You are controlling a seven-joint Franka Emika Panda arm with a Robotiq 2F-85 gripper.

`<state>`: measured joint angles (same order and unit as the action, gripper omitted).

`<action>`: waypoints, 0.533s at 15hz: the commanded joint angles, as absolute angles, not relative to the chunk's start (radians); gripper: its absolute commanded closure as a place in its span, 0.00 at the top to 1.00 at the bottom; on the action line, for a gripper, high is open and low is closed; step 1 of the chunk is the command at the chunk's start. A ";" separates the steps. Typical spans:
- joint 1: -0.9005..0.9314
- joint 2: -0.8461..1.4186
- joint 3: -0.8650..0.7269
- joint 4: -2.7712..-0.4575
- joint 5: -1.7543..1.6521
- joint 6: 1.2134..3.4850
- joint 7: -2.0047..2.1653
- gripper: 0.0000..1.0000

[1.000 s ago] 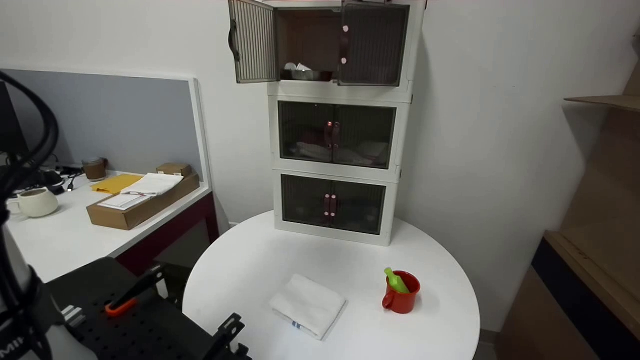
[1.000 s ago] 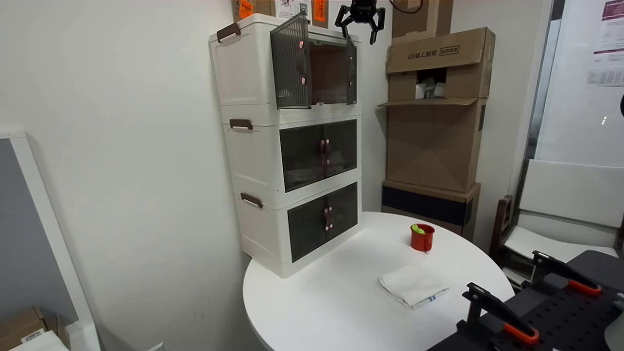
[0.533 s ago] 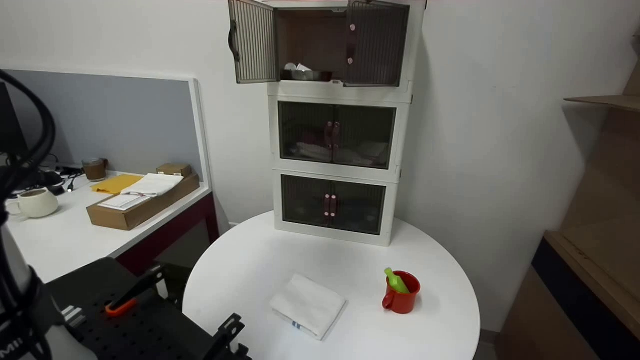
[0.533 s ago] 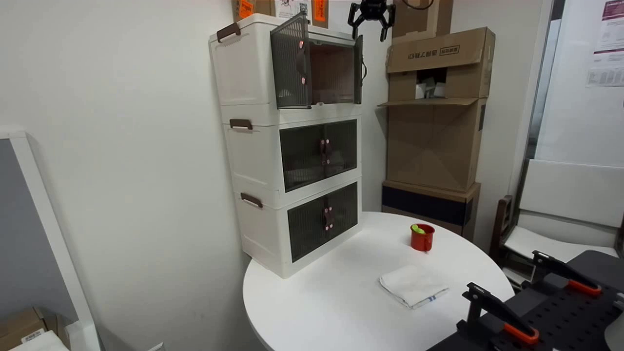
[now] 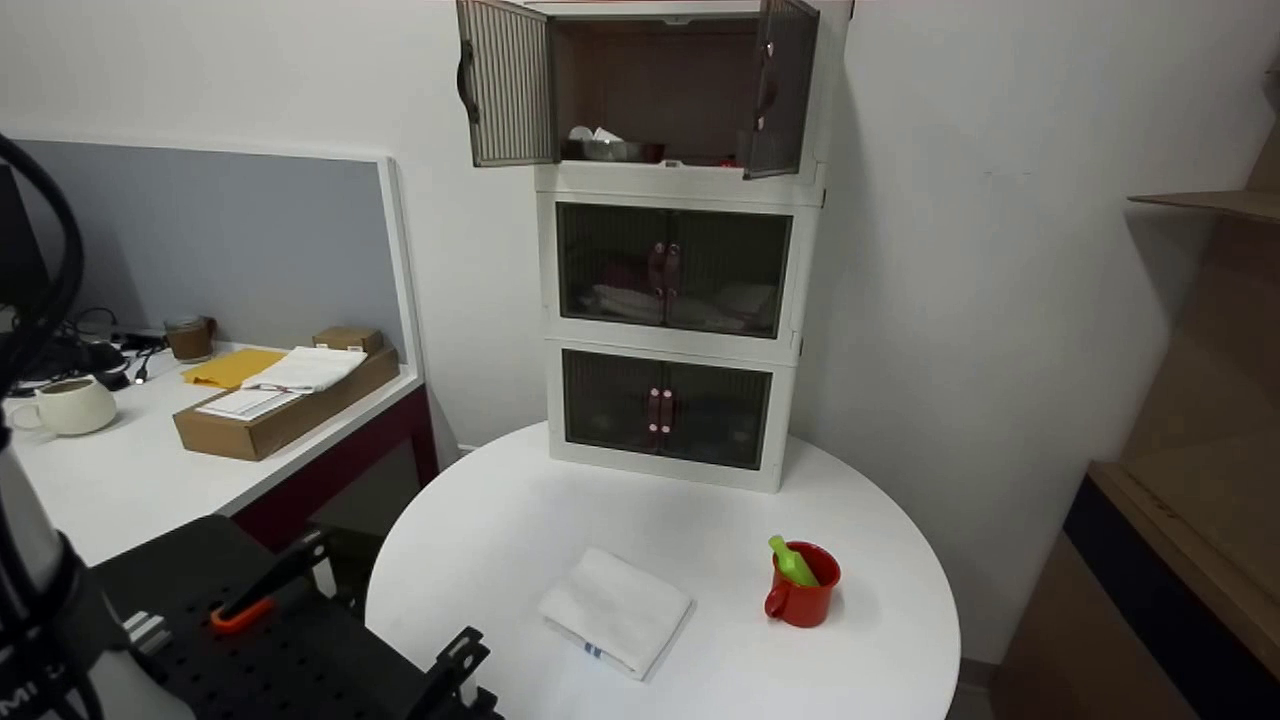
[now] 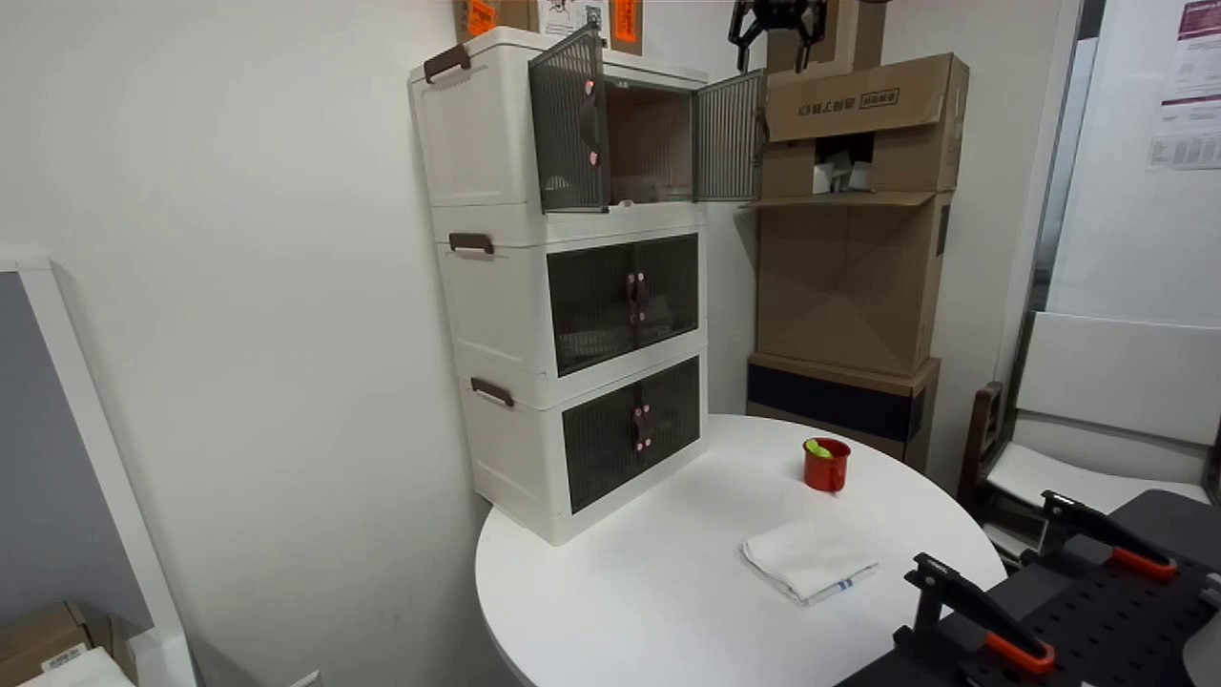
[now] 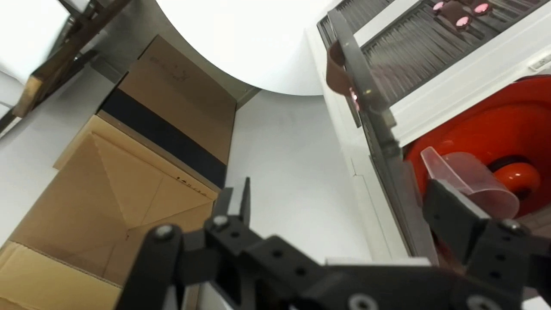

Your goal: Open the top drawer

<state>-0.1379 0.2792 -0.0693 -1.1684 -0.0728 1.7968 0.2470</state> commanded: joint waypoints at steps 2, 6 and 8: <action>-0.164 0.188 -0.079 -1.338 -0.084 1.810 0.172 1.00; -0.177 0.169 -0.105 -1.414 -0.212 1.818 0.125 1.00; -0.175 0.170 -0.120 -1.433 -0.323 1.824 0.124 1.00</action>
